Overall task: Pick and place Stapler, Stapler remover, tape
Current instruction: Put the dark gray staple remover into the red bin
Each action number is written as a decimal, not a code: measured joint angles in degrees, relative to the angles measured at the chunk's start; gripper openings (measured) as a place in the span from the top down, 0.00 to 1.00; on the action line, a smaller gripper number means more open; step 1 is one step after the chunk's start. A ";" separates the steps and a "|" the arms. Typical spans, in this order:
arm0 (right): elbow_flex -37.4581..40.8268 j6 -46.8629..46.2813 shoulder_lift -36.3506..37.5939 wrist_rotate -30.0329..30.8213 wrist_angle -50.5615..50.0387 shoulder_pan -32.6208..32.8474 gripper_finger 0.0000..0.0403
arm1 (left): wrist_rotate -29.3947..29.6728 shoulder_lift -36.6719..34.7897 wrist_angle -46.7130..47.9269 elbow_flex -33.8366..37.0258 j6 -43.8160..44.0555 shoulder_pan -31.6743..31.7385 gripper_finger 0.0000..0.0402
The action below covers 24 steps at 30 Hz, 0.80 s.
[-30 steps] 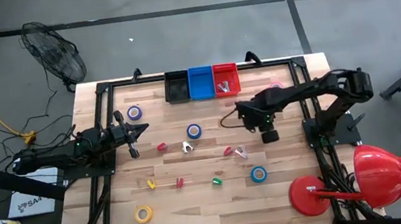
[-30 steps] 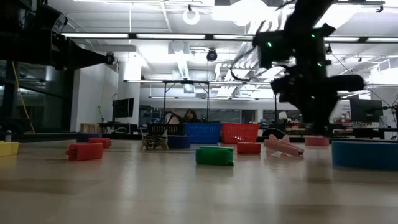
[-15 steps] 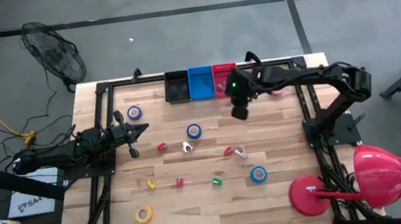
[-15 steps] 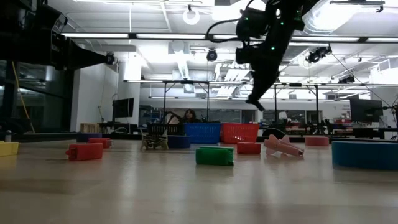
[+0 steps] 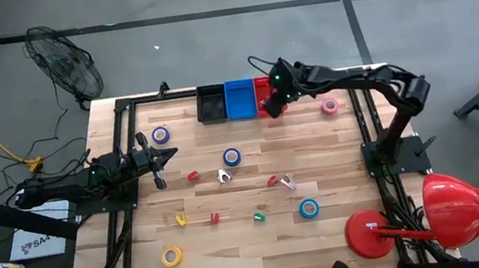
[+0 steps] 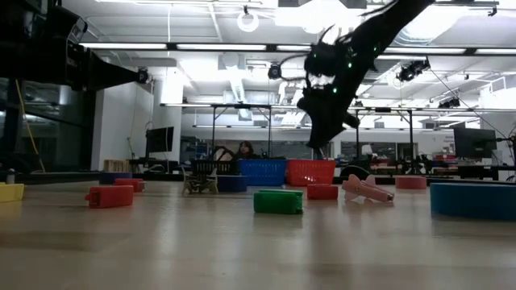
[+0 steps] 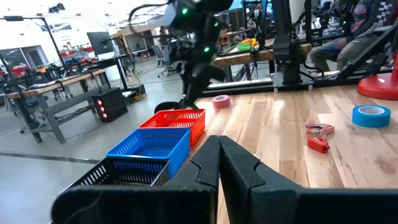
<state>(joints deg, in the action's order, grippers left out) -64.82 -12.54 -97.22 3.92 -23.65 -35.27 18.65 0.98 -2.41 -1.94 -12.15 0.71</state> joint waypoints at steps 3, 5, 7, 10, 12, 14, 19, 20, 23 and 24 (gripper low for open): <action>0.00 -2.77 -1.48 -1.45 1.33 -1.63 0.75 | 0.01 -0.01 0.00 -0.01 -0.01 0.02 0.99; 0.00 -3.52 -2.22 -2.10 2.13 -2.26 0.75 | 0.00 0.01 0.00 -0.01 -0.01 0.02 0.99; 0.00 -3.55 -2.57 -3.17 2.84 -2.56 0.75 | 0.00 0.00 0.01 0.01 -0.01 0.01 0.99; 0.00 -3.55 -3.11 -4.35 2.98 -2.97 0.73 | 0.01 -0.01 0.00 0.00 0.00 0.02 0.99; 0.02 -3.55 -3.44 -4.37 2.51 -3.04 0.72 | 0.01 -0.01 0.00 0.01 -0.01 0.00 0.99; 0.02 -3.53 -3.47 -4.35 2.26 -3.04 0.71 | 0.01 -0.01 0.00 0.01 0.01 0.02 0.99; 0.02 -4.88 -3.42 -3.64 2.29 -2.97 0.71 | 0.00 -0.01 0.00 0.01 -0.01 0.01 0.99; 0.02 -5.46 -3.42 -3.54 2.33 -2.96 0.71 | 0.01 0.00 0.00 -0.01 -0.01 0.02 0.99; 0.02 -6.78 -3.42 -3.19 2.33 -2.97 0.68 | 0.01 -0.01 0.00 -0.01 -0.01 0.00 0.99; 0.02 -7.14 -3.42 -2.88 2.29 -2.97 0.66 | -0.01 -0.01 0.00 0.01 0.01 0.02 0.99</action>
<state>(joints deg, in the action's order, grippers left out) -64.79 -19.69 -100.64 1.04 -21.37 -38.24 18.63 0.97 -2.42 -1.94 -12.14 0.73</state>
